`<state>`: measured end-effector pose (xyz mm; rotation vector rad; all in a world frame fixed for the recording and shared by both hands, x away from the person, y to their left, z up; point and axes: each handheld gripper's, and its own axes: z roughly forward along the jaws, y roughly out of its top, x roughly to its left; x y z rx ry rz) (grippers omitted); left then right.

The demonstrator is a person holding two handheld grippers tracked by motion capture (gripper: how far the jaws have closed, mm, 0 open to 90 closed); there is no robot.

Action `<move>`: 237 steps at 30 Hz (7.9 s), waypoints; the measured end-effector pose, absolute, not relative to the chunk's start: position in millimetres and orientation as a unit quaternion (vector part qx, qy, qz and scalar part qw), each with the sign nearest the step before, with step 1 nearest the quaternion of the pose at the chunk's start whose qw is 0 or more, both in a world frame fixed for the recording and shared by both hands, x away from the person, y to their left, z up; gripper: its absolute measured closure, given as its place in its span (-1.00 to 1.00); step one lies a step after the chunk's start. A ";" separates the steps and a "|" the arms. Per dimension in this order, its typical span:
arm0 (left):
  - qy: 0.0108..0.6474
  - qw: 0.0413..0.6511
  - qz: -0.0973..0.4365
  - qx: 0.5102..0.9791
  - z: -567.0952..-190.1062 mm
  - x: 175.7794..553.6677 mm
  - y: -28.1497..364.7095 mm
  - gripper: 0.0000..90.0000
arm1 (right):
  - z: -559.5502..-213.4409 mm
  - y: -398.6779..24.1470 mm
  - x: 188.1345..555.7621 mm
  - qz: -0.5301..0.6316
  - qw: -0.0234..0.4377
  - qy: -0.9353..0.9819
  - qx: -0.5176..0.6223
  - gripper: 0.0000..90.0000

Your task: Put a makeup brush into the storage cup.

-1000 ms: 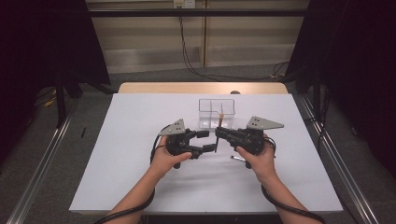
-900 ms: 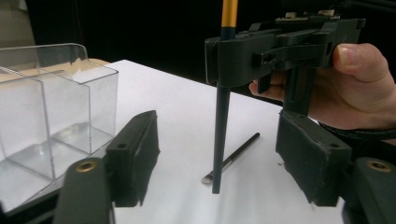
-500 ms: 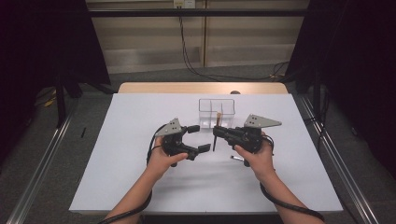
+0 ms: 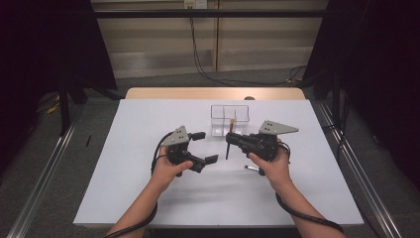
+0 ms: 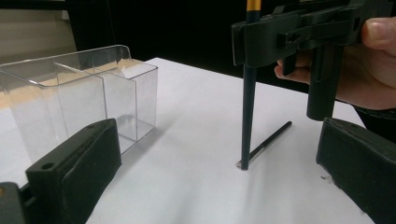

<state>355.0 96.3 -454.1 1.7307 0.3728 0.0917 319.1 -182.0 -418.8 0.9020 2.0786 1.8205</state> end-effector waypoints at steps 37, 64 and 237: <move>0.167 0.616 0.078 0.766 -443.9 345.8 155.7 -1.00 | -413.1 -183.5 343.2 0.616 0.128 0.710 0.317 0.88; 0.188 0.609 0.109 0.763 -444.8 334.0 196.7 -1.00 | -407.8 -179.5 350.6 0.617 0.137 0.707 0.317 0.88; 0.212 0.597 0.142 0.761 -453.9 299.4 238.7 -1.00 | -401.8 -163.0 426.3 0.589 0.218 0.700 0.341 -0.05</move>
